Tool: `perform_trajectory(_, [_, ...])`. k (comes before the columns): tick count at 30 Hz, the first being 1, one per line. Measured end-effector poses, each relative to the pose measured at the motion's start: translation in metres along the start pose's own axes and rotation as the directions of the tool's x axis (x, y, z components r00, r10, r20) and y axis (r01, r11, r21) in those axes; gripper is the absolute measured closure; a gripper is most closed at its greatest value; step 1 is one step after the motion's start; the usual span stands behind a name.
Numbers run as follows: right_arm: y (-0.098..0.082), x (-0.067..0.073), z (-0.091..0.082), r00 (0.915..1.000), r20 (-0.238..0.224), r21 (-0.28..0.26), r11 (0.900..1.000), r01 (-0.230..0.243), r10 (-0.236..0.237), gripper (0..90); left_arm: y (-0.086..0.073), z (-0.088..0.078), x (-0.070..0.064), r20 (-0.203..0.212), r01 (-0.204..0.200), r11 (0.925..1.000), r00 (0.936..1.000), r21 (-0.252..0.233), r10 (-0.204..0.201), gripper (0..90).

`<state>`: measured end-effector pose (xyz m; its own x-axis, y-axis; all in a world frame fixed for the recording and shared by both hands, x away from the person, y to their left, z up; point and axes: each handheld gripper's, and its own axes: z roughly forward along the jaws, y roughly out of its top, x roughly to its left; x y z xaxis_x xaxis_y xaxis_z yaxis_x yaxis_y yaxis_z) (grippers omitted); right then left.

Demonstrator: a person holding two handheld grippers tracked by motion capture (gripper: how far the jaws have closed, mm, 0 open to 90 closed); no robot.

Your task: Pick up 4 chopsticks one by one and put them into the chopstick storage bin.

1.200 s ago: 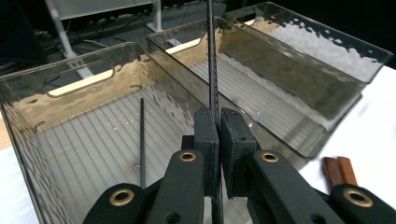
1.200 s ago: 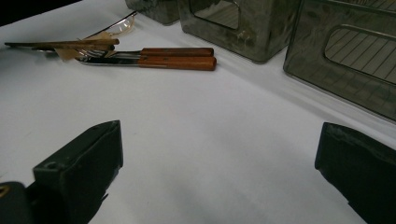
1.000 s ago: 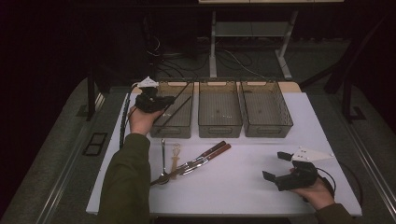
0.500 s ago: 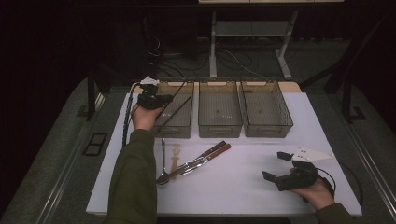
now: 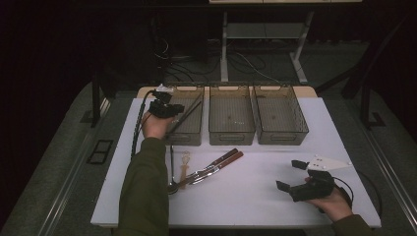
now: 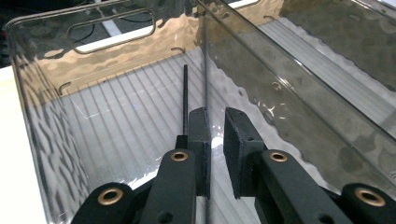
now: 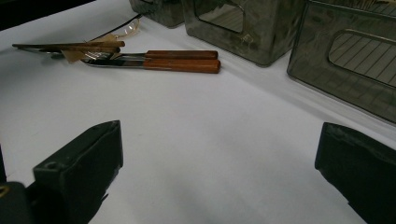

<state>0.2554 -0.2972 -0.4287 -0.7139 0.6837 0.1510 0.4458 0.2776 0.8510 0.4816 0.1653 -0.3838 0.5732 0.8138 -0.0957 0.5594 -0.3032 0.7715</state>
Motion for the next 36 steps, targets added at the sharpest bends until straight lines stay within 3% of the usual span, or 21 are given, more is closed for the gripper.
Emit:
perform_trajectory(10, [0.0, 0.0, 0.0, 1.0, 0.0, 0.001, 1.0, -0.001, 0.001, 1.2, 0.0, -0.003, -0.001, -0.015, -0.024, 0.9997, 0.9996, 0.003, 0.024, 67.1])
perform_trajectory(22, [0.0, -0.001, 0.002, 1.0, 0.003, 0.005, 1.0, 0.004, -0.004, 1.2, 0.003, -0.018, -0.011, 0.04, -0.08, 0.9968, 0.9961, 0.011, 0.079, 53.5])
perform_trajectory(28, [0.0, 0.0, 0.002, 1.0, 0.005, 0.008, 1.0, 0.0, 0.0, 1.2, 0.002, -0.026, -0.018, 0.076, -0.129, 0.9914, 0.9889, 0.019, 0.128, 43.1])
perform_trajectory(36, [0.0, 0.0, 0.002, 1.0, 0.007, 0.006, 1.0, -0.002, 0.002, 1.2, -0.008, -0.038, -0.031, 0.13, -0.147, 0.9889, 0.9804, -0.024, 0.148, 36.8])
